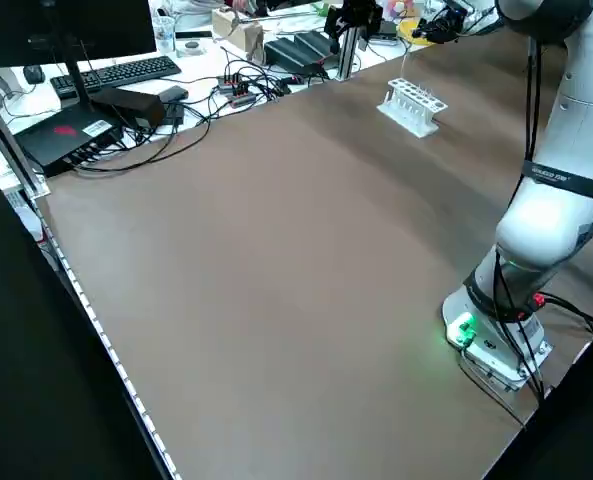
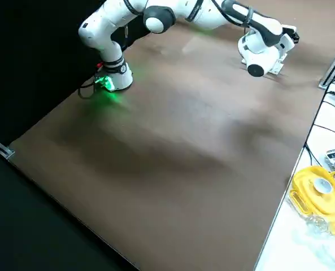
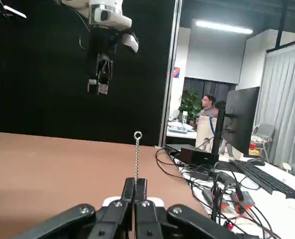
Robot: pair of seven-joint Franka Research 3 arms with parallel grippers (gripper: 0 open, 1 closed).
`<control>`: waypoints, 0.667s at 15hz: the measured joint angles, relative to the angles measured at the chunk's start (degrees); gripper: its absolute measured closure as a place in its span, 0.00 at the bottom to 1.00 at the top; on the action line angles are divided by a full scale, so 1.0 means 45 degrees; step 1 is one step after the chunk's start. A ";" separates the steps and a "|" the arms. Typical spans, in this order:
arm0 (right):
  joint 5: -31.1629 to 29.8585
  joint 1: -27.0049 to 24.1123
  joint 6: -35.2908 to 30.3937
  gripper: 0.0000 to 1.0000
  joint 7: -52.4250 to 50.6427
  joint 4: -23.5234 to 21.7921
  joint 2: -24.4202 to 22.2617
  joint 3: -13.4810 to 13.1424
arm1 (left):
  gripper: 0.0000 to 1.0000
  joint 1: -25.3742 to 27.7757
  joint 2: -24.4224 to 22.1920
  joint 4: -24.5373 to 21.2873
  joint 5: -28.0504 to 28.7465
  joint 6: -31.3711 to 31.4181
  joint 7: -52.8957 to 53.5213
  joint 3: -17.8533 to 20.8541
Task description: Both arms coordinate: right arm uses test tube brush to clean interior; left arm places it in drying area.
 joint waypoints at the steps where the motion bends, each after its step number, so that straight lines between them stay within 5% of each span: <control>1: 0.0001 -0.0001 0.0067 0.96 0.0000 0.0000 0.0011 -0.0006 | 0.00 -0.0028 0.0023 0.0000 0.0000 0.0006 -0.0038 -0.0001; 10: 0.0124 -0.0001 0.0215 0.96 0.0001 0.0005 0.0015 -0.0003 | 0.00 -0.0008 0.0077 -0.0003 0.0040 0.0030 -0.0141 0.0030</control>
